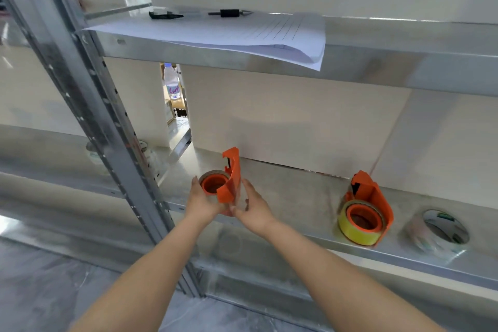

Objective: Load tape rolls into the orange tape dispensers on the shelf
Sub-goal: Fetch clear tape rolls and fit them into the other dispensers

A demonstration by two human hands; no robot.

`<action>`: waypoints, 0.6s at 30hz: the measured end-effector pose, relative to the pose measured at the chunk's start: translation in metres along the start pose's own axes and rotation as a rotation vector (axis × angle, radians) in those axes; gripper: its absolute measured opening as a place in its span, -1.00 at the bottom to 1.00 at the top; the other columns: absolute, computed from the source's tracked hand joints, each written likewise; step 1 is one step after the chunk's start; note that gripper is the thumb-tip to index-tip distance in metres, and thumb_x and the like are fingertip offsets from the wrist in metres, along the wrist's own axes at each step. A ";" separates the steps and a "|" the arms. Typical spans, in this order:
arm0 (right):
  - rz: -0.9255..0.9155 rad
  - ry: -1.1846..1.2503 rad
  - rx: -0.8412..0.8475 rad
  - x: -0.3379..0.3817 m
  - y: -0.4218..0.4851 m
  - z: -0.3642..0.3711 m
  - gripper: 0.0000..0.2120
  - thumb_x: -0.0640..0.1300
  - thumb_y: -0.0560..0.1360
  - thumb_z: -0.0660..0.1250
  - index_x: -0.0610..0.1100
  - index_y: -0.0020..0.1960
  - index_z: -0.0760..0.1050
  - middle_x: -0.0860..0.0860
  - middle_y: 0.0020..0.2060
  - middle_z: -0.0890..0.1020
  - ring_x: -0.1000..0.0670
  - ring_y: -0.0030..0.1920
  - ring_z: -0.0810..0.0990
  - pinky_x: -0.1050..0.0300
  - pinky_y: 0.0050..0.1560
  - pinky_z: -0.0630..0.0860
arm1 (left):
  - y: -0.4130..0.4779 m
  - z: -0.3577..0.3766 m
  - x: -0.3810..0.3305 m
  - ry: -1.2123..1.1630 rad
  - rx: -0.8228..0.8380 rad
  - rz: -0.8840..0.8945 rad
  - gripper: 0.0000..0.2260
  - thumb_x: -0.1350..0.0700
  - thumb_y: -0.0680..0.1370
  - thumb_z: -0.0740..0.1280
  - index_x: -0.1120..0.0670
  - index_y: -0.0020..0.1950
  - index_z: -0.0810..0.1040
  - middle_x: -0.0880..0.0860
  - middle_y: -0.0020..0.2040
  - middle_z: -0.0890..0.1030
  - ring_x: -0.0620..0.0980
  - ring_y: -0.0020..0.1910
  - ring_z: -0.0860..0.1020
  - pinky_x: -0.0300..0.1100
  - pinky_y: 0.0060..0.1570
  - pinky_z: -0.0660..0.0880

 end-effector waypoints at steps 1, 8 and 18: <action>-0.008 0.011 -0.001 0.000 0.003 0.004 -0.37 -0.28 0.49 0.22 -0.05 0.48 0.06 0.00 0.41 0.34 0.01 0.38 0.35 0.45 0.20 0.20 | 0.001 0.003 0.002 -0.004 -0.006 0.009 0.11 -0.07 0.17 0.57 0.15 0.51 -0.03 0.17 0.39 0.37 0.17 0.37 0.39 0.05 0.31 0.38; -0.014 0.130 0.035 -0.015 0.019 0.027 -0.36 -0.34 0.47 0.06 0.13 0.45 0.08 -0.03 0.38 0.38 -0.09 0.30 0.45 -0.12 0.28 0.47 | 0.006 0.005 0.002 0.061 -0.041 0.002 -0.17 -0.32 0.04 0.39 0.09 0.20 0.48 0.11 0.09 0.60 0.13 0.17 0.51 -0.15 0.08 0.43; 0.215 0.372 -0.337 -0.035 0.003 -0.002 -0.63 -0.13 0.52 0.26 -0.06 0.31 0.32 -0.06 0.17 0.55 -0.03 0.19 0.52 0.22 0.05 0.42 | -0.020 0.026 -0.016 -0.641 0.194 -0.176 -0.43 0.02 0.34 0.47 -0.04 0.22 0.23 0.14 0.32 0.40 0.18 0.16 0.54 0.20 0.15 0.52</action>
Point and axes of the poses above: each hand's wrist, its own y-axis towards the middle knuckle, its own z-axis out of the palm, x = y × z, the point moved 5 cm from there along y, towards the middle knuckle
